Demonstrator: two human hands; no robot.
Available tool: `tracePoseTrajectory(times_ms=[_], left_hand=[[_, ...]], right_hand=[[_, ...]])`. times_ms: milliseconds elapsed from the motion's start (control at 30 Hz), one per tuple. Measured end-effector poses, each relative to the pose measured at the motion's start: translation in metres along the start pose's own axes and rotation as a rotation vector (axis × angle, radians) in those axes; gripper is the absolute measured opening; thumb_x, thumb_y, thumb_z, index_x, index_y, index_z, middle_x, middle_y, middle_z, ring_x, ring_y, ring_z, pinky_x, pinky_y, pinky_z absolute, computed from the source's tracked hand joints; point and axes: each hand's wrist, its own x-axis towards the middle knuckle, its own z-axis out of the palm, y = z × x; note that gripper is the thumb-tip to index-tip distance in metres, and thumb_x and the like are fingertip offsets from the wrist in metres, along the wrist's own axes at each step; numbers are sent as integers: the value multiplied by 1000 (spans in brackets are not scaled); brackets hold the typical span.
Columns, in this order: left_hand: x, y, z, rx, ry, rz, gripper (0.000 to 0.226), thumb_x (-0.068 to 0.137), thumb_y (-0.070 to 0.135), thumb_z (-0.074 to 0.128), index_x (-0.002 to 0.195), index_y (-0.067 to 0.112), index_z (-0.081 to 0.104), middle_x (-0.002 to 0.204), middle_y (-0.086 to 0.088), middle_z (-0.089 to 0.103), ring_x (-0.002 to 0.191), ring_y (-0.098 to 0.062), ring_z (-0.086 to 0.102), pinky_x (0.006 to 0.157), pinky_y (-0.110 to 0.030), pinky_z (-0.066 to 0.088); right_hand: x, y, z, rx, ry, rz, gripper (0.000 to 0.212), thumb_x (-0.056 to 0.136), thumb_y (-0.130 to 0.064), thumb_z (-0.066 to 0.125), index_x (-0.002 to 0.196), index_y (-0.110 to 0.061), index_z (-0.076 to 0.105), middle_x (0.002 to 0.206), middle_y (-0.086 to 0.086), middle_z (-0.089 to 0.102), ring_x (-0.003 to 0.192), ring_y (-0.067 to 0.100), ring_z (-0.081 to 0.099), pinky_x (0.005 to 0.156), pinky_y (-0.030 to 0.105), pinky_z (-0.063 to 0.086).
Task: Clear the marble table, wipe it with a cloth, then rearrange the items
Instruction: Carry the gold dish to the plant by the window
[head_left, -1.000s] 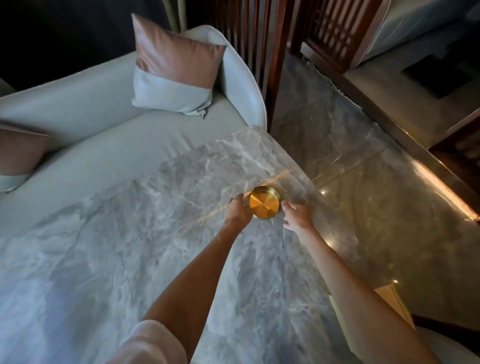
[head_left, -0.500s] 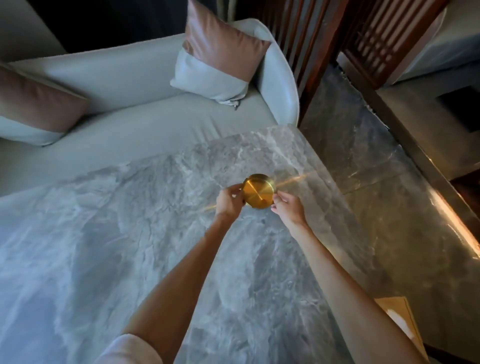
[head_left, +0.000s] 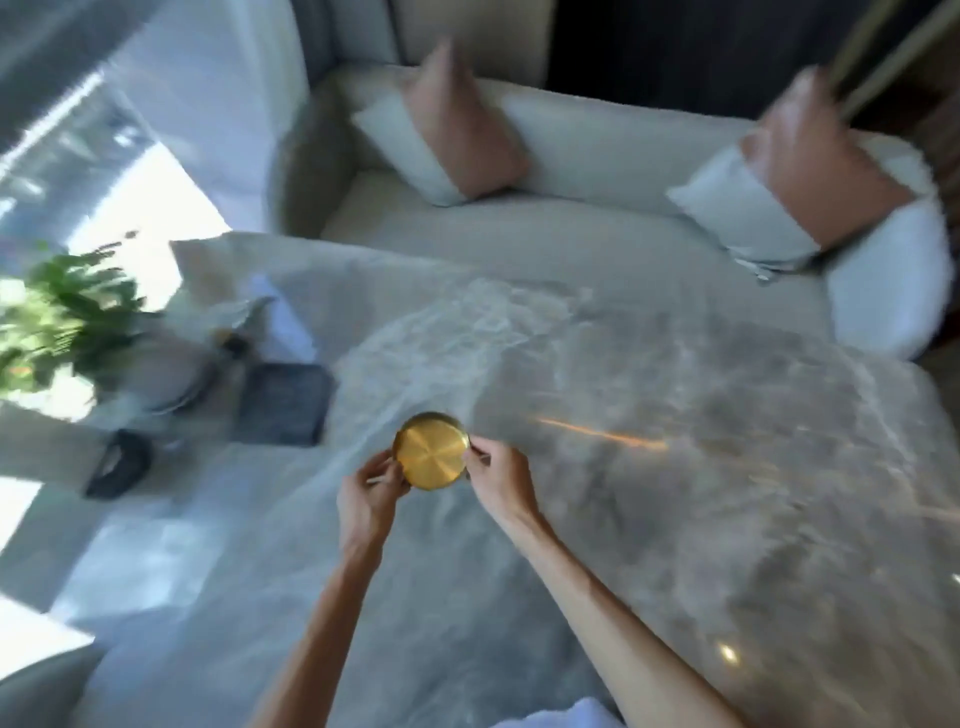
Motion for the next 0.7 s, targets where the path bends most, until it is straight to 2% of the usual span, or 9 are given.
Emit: tracePoseTrajectory(times_ms=[133, 267, 333, 400, 433, 500, 600, 700], left_hand=[[6, -38, -132, 22, 184, -94, 29, 93, 0, 53, 119, -6, 64, 97, -27, 70, 75, -23, 65, 57, -13, 54], [16, -73, -230, 10, 299, -150, 28, 88, 5, 57, 112, -3, 69, 84, -17, 72, 64, -12, 66, 51, -11, 51], [21, -87, -268, -8, 316, -175, 35, 83, 14, 59, 111, -3, 70, 81, -13, 72, 68, -18, 69, 60, -25, 59], [26, -101, -299, 5, 339, -213, 30, 86, 12, 60, 110, -2, 70, 83, -14, 73, 77, -27, 73, 75, -42, 62], [29, -107, -313, 0, 344, -231, 26, 88, 7, 59, 110, -1, 70, 87, -17, 74, 83, -30, 73, 80, -45, 61], [39, -118, -336, 6, 344, -245, 25, 90, 4, 56, 111, 0, 70, 95, -20, 75, 90, -32, 73, 82, -43, 60], [57, -128, -360, -5, 352, -269, 26, 90, 4, 55, 113, 0, 68, 94, -17, 75, 87, -30, 72, 76, -38, 60], [78, -128, -373, -49, 339, -267, 28, 89, 5, 55, 114, 2, 68, 98, -15, 73, 92, -29, 71, 83, -45, 60]], right_hand=[[-26, -49, 131, -48, -172, -44, 19, 91, -8, 58, 97, -1, 75, 92, 18, 76, 81, 23, 67, 78, 39, 53], [-45, -81, 231, -79, -288, -18, 29, 93, -10, 57, 119, -4, 70, 117, 13, 73, 109, 26, 68, 94, 38, 53], [-51, -91, 272, -103, -325, -2, 31, 93, -11, 57, 122, -7, 69, 121, 8, 72, 113, 22, 67, 97, 35, 52], [-56, -96, 308, -110, -348, 19, 30, 92, -10, 59, 120, -8, 72, 118, 7, 74, 110, 23, 68, 96, 41, 54], [-57, -99, 324, -113, -352, 27, 29, 91, -9, 60, 117, -9, 73, 113, 8, 75, 105, 24, 70, 94, 44, 55], [-58, -104, 353, -127, -345, 51, 28, 90, -10, 61, 115, -11, 74, 107, 7, 77, 98, 24, 72, 91, 46, 56], [-53, -112, 387, -123, -317, 86, 27, 90, -11, 62, 115, -14, 74, 99, 3, 77, 92, 24, 73, 90, 47, 57], [-37, -120, 407, -129, -278, 108, 28, 91, -11, 62, 115, -17, 74, 76, -17, 69, 80, 20, 75, 86, 45, 60]])
